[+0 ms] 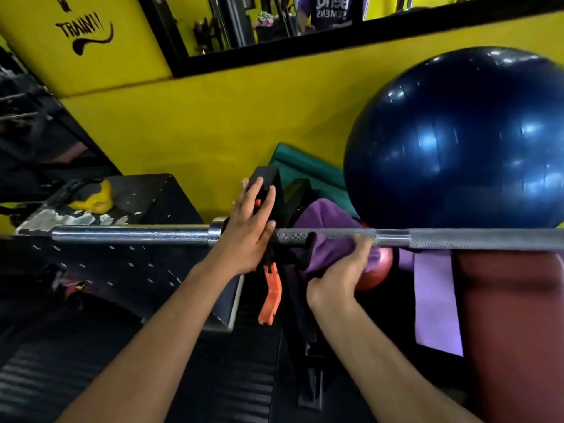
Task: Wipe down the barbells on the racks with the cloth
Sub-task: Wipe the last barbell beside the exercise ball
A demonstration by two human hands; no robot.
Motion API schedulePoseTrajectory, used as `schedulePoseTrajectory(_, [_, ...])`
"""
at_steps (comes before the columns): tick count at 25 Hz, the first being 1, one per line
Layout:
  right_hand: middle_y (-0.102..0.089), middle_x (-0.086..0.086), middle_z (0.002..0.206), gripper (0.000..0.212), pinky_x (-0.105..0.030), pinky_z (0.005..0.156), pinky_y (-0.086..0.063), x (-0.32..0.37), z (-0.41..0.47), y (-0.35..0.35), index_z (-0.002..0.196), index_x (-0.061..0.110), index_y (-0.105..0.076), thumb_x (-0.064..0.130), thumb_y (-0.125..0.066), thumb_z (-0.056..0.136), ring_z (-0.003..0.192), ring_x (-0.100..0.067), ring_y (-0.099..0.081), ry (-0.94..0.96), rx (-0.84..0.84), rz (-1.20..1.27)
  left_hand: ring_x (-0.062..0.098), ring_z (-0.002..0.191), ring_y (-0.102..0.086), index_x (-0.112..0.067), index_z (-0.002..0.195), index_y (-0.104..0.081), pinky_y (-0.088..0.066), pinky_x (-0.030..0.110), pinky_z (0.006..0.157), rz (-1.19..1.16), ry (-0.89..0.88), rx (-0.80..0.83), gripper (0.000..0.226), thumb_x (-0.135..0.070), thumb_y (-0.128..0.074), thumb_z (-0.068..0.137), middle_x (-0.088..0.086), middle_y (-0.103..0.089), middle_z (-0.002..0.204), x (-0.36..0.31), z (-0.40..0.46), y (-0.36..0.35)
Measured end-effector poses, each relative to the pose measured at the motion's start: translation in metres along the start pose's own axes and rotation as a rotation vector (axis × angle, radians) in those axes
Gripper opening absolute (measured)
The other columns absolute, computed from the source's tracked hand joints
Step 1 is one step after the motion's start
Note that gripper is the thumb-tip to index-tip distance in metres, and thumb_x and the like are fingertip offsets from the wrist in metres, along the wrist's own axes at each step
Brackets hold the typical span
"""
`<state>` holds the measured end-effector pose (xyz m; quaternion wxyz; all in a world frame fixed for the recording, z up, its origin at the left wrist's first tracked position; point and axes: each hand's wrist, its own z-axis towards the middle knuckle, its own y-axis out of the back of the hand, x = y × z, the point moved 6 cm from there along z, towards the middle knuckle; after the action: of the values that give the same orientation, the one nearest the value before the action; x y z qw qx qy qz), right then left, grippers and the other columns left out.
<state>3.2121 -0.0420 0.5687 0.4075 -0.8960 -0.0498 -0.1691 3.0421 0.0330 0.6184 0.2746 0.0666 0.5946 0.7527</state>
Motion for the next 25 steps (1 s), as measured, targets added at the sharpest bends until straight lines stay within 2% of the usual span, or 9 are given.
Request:
schedulePoseTrajectory(2, [-0.072, 0.001, 0.104, 0.036, -0.029, 0.081, -0.051, 0.008, -0.006, -0.001, 0.112, 0.024, -0.065, 0.052, -0.051, 0.095, 0.092, -0.022, -0.069, -0.03, 0.056, -0.025, 0.019, 0.152, 0.028, -0.022, 0.163, -0.006, -0.005, 0.058, 0.125, -0.042, 0.036, 0.016, 0.061, -0.03, -0.034, 0.11, -0.001, 0.018, 0.169, 0.0, -0.002, 0.001])
schedulePoseTrajectory(5, [-0.07, -0.003, 0.124, 0.052, -0.028, 0.083, -0.055, 0.079, 0.007, 0.021, 0.131, 0.013, -0.063, 0.046, -0.037, 0.101, 0.111, -0.028, -0.068, 0.255, 0.06, 0.027, 0.014, 0.152, 0.028, -0.025, 0.163, -0.006, -0.009, 0.059, 0.125, -0.084, 0.067, 0.025, 0.062, -0.03, -0.034, 0.109, -0.006, 0.02, 0.168, -0.003, -0.004, 0.003])
schedulePoseTrajectory(8, [-0.071, 0.001, 0.109, 0.044, -0.038, 0.099, -0.054, 0.139, 0.025, 0.045, 0.107, 0.021, -0.067, 0.053, -0.04, 0.095, 0.106, -0.023, -0.069, 0.428, -0.021, 0.091, 0.014, 0.152, 0.026, -0.026, 0.163, -0.008, -0.01, 0.059, 0.125, -0.094, 0.066, 0.005, 0.062, -0.035, -0.033, 0.107, -0.007, 0.018, 0.168, -0.004, -0.003, 0.002])
schedulePoseTrajectory(10, [-0.073, 0.003, 0.111, 0.045, -0.041, 0.104, -0.051, 0.142, 0.023, 0.046, 0.107, 0.024, -0.07, 0.056, -0.044, 0.091, 0.107, -0.022, -0.07, 0.459, -0.075, 0.122, 0.013, 0.153, 0.025, -0.026, 0.163, -0.009, -0.009, 0.058, 0.125, -0.096, 0.075, -0.004, 0.061, -0.034, -0.034, 0.108, -0.007, 0.016, 0.169, -0.004, -0.003, 0.001])
schedulePoseTrajectory(14, [-0.078, 0.011, 0.09, 0.044, -0.017, 0.075, -0.057, 0.077, 0.001, 0.011, 0.116, 0.02, -0.068, 0.052, -0.044, 0.098, 0.092, -0.008, -0.074, 0.272, -0.024, 0.11, 0.017, 0.154, 0.021, -0.023, 0.163, -0.013, -0.01, 0.058, 0.125, -0.093, 0.06, -0.029, 0.061, -0.037, -0.031, 0.107, -0.004, 0.012, 0.169, -0.006, -0.003, 0.003])
schedulePoseTrajectory(17, [-0.077, 0.006, 0.092, 0.028, -0.015, 0.07, -0.055, 0.014, -0.016, -0.001, 0.107, 0.021, -0.068, 0.043, -0.053, 0.097, 0.084, -0.007, -0.075, 0.039, 0.02, -0.034, 0.017, 0.154, 0.021, -0.022, 0.163, -0.013, -0.007, 0.054, 0.126, -0.102, 0.064, -0.014, 0.063, -0.041, -0.031, 0.106, -0.002, 0.012, 0.169, -0.005, -0.003, 0.004])
schedulePoseTrajectory(19, [-0.076, -0.003, 0.107, 0.034, -0.025, 0.071, -0.058, -0.011, -0.021, 0.003, 0.108, 0.022, -0.07, 0.049, -0.055, 0.093, 0.087, -0.017, -0.075, -0.118, 0.09, -0.177, 0.015, 0.154, 0.023, -0.021, 0.163, -0.012, -0.004, 0.046, 0.126, -0.12, 0.06, -0.012, 0.064, -0.042, -0.034, 0.107, -0.002, 0.014, 0.169, -0.007, -0.005, 0.005])
schedulePoseTrajectory(22, [-0.069, -0.011, 0.123, 0.045, -0.039, 0.086, -0.056, 0.018, -0.01, 0.02, 0.119, 0.018, -0.068, 0.049, -0.044, 0.097, 0.102, -0.032, -0.069, -0.007, 0.121, -0.284, 0.01, 0.152, 0.024, -0.022, 0.163, -0.012, -0.004, 0.038, 0.124, -0.163, 0.085, -0.013, 0.062, -0.032, -0.039, 0.109, -0.006, 0.016, 0.169, -0.009, -0.006, 0.006])
schedulePoseTrajectory(25, [-0.068, -0.011, 0.129, 0.055, -0.034, 0.097, -0.053, 0.081, 0.008, 0.042, 0.131, 0.015, -0.065, 0.048, -0.042, 0.093, 0.12, -0.032, -0.063, 0.221, 0.066, -0.154, 0.007, 0.151, 0.026, -0.025, 0.163, -0.011, -0.003, 0.037, 0.124, -0.17, 0.104, -0.003, 0.062, -0.031, -0.039, 0.108, -0.009, 0.017, 0.168, -0.01, -0.006, 0.005])
